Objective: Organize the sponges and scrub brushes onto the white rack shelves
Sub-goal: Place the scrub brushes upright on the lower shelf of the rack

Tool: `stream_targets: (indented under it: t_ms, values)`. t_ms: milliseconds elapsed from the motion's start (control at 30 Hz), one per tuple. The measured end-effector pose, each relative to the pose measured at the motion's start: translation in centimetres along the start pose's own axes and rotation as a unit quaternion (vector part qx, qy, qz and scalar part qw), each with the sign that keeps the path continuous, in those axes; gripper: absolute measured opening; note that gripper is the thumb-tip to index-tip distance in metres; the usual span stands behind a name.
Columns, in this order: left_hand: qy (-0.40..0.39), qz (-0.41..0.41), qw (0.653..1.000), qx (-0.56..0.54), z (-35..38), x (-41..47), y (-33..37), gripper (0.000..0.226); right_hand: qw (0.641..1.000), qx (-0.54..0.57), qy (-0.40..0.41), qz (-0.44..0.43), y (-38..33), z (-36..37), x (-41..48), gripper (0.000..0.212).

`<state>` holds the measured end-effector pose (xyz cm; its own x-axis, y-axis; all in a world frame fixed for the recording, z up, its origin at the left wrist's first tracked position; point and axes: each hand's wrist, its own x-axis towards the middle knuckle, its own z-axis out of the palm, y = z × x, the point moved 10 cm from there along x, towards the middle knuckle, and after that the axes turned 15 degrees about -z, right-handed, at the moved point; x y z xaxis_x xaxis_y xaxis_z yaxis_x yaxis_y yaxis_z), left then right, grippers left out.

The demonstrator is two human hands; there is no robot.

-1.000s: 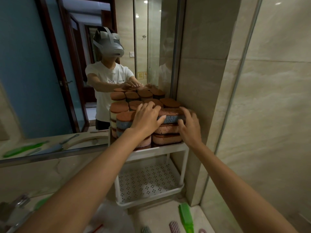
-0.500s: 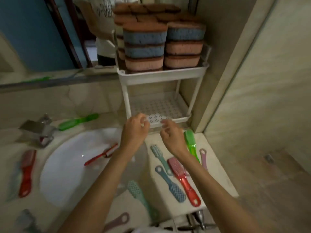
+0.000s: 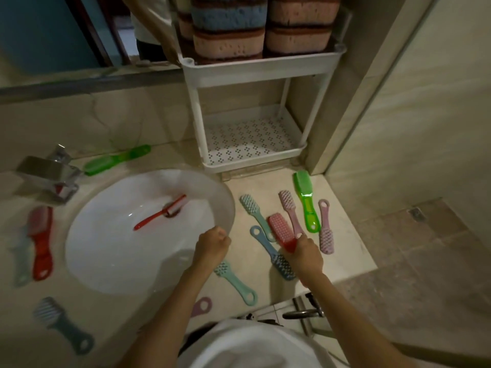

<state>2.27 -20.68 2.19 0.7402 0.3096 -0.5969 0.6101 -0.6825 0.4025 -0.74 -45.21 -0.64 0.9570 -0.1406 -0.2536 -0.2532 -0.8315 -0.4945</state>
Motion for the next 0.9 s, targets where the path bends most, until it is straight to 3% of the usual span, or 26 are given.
stream_targets:
  t_ms: [167,300,433,567,633,667,733,900]
  values:
    - [-0.004,0.015,1.000,-0.025,0.0,-0.1,1.8,0.027,0.999,0.025,0.020,0.017,0.3,-2.0,-0.1,0.030]
    - [-0.044,0.050,0.992,-0.103,1.0,-1.0,5.2,0.034,0.997,0.049,0.055,-0.035,-1.9,-4.7,0.6,0.020]
    - [-0.132,0.067,0.954,-0.259,2.4,-1.9,9.1,0.045,0.987,0.071,-0.007,-0.141,-6.8,-5.1,1.8,0.020]
    - [-0.113,0.047,0.922,-0.368,0.9,-1.7,10.3,0.020,0.975,0.099,-0.084,-0.178,-8.2,-4.3,2.8,0.024]
    - [-0.092,0.029,0.911,-0.401,0.1,-0.9,9.7,0.014,0.975,0.179,-0.062,-0.118,-6.4,-5.1,3.7,0.027]
    - [-0.082,0.020,0.907,-0.414,-0.3,-0.4,9.4,0.013,0.977,0.198,-0.002,-0.074,-4.9,-6.3,4.5,0.026]
    - [-0.078,-0.006,0.892,-0.446,-0.5,0.4,8.4,0.014,0.987,0.127,0.103,-0.004,-1.6,-8.4,5.7,0.030]
    - [-0.111,-0.074,0.855,-0.501,-0.4,0.9,7.1,0.025,0.998,0.022,0.055,0.036,0.5,-6.6,8.0,0.039]
